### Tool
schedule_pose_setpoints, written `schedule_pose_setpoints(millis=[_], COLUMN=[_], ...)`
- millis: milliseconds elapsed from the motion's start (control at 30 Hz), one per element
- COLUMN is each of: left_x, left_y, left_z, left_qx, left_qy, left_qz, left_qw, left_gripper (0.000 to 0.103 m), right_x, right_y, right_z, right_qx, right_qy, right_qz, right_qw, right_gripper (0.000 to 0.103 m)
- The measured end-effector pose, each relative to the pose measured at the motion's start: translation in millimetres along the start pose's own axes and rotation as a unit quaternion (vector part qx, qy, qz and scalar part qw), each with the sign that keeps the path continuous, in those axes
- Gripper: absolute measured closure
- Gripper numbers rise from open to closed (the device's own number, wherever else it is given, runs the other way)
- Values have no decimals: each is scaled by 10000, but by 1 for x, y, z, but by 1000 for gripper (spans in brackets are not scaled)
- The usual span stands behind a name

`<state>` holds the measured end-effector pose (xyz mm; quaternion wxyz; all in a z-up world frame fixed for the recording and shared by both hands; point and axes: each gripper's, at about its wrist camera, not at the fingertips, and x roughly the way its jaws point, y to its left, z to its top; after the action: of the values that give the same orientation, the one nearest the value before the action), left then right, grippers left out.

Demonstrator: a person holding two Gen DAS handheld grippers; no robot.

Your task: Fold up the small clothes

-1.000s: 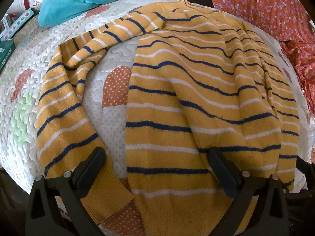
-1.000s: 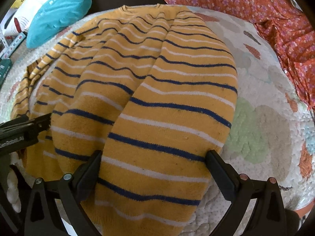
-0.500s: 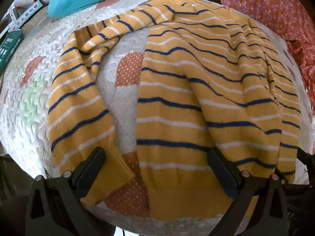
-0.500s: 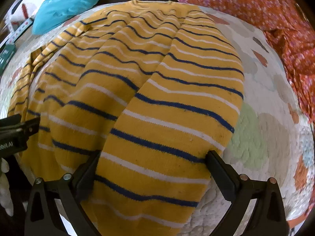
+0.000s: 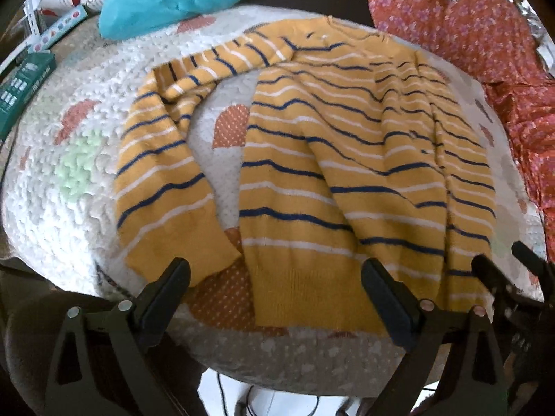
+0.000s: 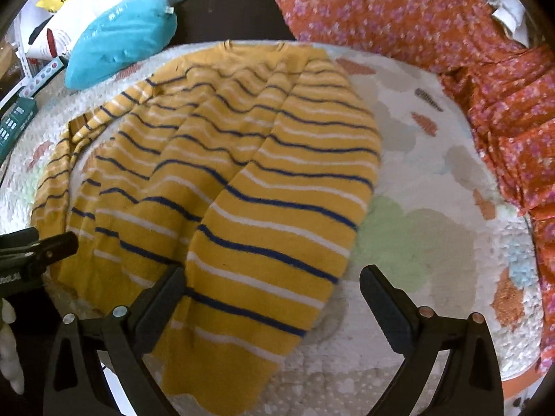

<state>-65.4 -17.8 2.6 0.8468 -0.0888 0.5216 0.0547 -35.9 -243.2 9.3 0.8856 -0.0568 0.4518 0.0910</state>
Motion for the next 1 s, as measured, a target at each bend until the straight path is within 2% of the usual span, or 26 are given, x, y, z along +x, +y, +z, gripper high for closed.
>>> schedule_pose_setpoints(millis=[67,133,267,367,500,567,600,667,700,733,800,833,933,1000], left_x=[-8,-12,-7,-5,-4,-3,-3,-3,-3,-3,-2,-1,-1,-1], left_y=[-2,-6,-6,1,1,1,1,1,1,2,1,1,1,1], left_z=[-2,-5,-5,-4,-4,-4,-4,-5,-5,-5,-6,-5,-6,-6], left_qx=[87,183,141,-16,27,56,60,60,62,56,52,49,53,50], left_qy=[-126,-205,-166,-154,-165,-155,-149,-158,-162,-165,-166,-167,-169,-168], left_qz=[-30,-31,-47,-123,-83,-49,-32,-29,-32,-29,-10,-2,-8,-9], left_qw=[9999,9996,9998,9998,9998,9999,9999,9999,9998,9998,9998,9998,9998,9998], left_gripper=[4,4,4,4,4,4,4,4,4,4,4,4,4,4], right_x=[-5,-8,-7,-4,3,10,16,25,25,22,12,8,-5,-5], right_y=[-5,-16,-31,-28,-3,14,22,30,29,23,0,-11,-51,-86], right_z=[1,5,14,16,13,7,4,-1,-2,-1,5,8,19,22], right_qx=[27,159,328,285,87,-158,-312,-557,-624,-526,12,187,483,865], right_qy=[-10,-21,65,138,339,456,528,611,584,548,514,474,261,247], right_qz=[-9,82,302,627,1241,1203,1027,666,519,625,975,972,373,37], right_qw=[10000,9998,9990,9975,9916,9916,9928,9943,9950,9952,9939,9940,9978,9959], right_gripper=[7,14,26,27,27,27,27,53,75,89,90,91,94,94])
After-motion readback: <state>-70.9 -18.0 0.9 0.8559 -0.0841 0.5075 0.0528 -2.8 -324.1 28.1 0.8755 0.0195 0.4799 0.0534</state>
